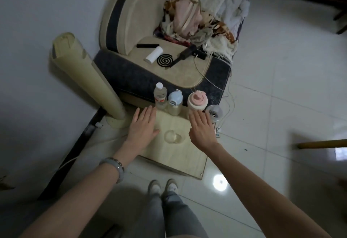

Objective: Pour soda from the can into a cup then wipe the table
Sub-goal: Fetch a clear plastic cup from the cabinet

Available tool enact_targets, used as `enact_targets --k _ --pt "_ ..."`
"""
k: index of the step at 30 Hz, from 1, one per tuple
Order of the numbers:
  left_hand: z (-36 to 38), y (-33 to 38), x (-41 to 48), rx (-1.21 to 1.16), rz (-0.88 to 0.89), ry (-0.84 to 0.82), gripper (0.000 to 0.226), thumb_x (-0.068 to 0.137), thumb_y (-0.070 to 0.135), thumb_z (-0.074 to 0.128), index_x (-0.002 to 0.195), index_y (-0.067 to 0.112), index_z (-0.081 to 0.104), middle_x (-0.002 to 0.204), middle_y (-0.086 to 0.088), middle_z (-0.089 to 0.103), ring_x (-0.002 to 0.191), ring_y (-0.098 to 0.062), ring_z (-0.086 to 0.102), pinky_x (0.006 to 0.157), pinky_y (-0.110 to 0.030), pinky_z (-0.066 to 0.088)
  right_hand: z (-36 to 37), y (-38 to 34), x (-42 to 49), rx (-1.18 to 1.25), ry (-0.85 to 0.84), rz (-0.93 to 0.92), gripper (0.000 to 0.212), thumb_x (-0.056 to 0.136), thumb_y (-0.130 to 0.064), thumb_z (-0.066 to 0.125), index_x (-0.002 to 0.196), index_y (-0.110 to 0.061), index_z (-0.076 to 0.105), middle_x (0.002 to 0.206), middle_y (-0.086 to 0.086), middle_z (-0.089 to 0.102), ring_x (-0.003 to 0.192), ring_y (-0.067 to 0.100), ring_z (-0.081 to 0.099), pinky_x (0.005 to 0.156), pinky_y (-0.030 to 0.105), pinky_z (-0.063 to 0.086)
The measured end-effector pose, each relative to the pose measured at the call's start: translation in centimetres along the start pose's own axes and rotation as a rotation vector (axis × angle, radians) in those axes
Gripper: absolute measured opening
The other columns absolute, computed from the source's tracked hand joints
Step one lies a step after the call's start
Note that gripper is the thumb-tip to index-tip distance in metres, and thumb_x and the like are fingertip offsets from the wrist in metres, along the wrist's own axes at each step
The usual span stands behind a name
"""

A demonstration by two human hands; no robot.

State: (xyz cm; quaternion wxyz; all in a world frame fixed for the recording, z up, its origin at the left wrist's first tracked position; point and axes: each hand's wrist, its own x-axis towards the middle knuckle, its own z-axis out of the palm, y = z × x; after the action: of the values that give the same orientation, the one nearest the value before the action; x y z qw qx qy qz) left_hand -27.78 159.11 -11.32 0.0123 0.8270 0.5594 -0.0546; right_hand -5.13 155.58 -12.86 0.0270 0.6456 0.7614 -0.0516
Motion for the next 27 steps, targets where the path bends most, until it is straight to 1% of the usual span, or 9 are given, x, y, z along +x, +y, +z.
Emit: enact_targets --k 6,9,13,16,19,21,23,25,27 --pt "6.9 -0.2 2.5 -0.042 0.095 -0.118 0.085 0.086 0.049 0.057 0.148 0.005 0.019 0.154 -0.012 0.028 0.142 -0.024 0.026 0.119 -0.044 0.004 7.2 0.3 0.9 0.052 -0.181 0.064 0.062 0.089 -0.014 0.042 0.146 -0.004 0.021 0.154 0.017 0.02 0.144 0.03 0.012 0.117 0.046 -0.001" --pt "10.8 0.4 3.4 -0.075 0.121 -0.189 0.086 0.087 0.05 0.055 0.149 0.007 0.014 0.156 -0.01 0.022 0.143 -0.022 0.023 0.119 -0.043 0.001 10.7 0.4 1.4 0.111 -0.253 0.107 0.066 0.088 -0.015 0.045 0.147 -0.006 0.017 0.155 0.015 0.019 0.145 0.028 0.01 0.118 0.045 0.001" --pt "16.0 1.8 4.6 -0.203 0.152 -0.267 0.09 0.085 0.049 0.059 0.15 0.01 0.012 0.157 -0.007 0.02 0.144 -0.019 0.022 0.119 -0.041 0.005 15.5 1.0 2.2 0.289 -0.295 0.218 0.073 0.086 -0.02 0.054 0.148 -0.009 0.016 0.154 0.011 0.023 0.144 0.026 0.016 0.118 0.043 0.005" --pt "19.4 2.7 5.5 -0.268 0.209 -0.29 0.088 0.083 0.047 0.063 0.149 0.011 0.017 0.155 -0.007 0.025 0.142 -0.02 0.025 0.12 -0.039 0.009 18.8 1.5 2.8 0.421 -0.303 0.309 0.072 0.086 -0.027 0.061 0.146 -0.01 0.025 0.149 0.009 0.035 0.138 0.024 0.029 0.116 0.039 0.015" --pt "21.8 3.5 6.2 -0.337 0.236 -0.29 0.083 0.081 0.038 0.068 0.145 0.011 0.024 0.151 -0.006 0.032 0.14 -0.021 0.028 0.118 -0.034 0.007 21.1 1.6 3.1 0.615 -0.276 0.406 0.066 0.082 -0.026 0.068 0.139 -0.008 0.039 0.137 0.012 0.05 0.125 0.029 0.046 0.106 0.037 0.032" --pt "22.9 4.1 6.7 -0.393 0.24 -0.275 0.079 0.079 0.034 0.071 0.142 0.011 0.03 0.147 -0.006 0.038 0.137 -0.022 0.032 0.116 -0.032 0.01 22.0 1.4 3.4 0.762 -0.23 0.467 0.054 0.079 -0.024 0.072 0.126 -0.006 0.053 0.12 0.014 0.061 0.108 0.031 0.057 0.089 0.034 0.043" --pt "23.7 4.5 7.0 -0.448 0.232 -0.258 0.072 0.077 0.031 0.073 0.137 0.012 0.037 0.14 -0.005 0.045 0.131 -0.022 0.038 0.114 -0.031 0.016 22.4 1.0 3.6 0.858 -0.182 0.489 0.037 0.078 -0.024 0.072 0.11 -0.008 0.063 0.102 0.01 0.068 0.091 0.028 0.063 0.073 0.028 0.045" --pt "24.1 4.8 7.1 -0.495 0.22 -0.244 0.064 0.076 0.032 0.073 0.13 0.012 0.044 0.132 -0.005 0.052 0.125 -0.022 0.044 0.111 -0.031 0.022 22.6 0.7 3.7 0.898 -0.168 0.47 0.03 0.078 -0.025 0.073 0.104 -0.012 0.067 0.098 0.007 0.071 0.087 0.023 0.064 0.069 0.024 0.042" --pt "24.0 4.9 7.2 -0.521 0.216 -0.228 0.058 0.077 0.035 0.073 0.123 0.011 0.047 0.124 -0.006 0.057 0.119 -0.022 0.05 0.108 -0.031 0.026 22.7 0.4 3.6 0.96 -0.179 0.491 0.029 0.077 -0.025 0.073 0.104 -0.016 0.069 0.099 0.005 0.071 0.089 0.022 0.064 0.068 0.021 0.042"
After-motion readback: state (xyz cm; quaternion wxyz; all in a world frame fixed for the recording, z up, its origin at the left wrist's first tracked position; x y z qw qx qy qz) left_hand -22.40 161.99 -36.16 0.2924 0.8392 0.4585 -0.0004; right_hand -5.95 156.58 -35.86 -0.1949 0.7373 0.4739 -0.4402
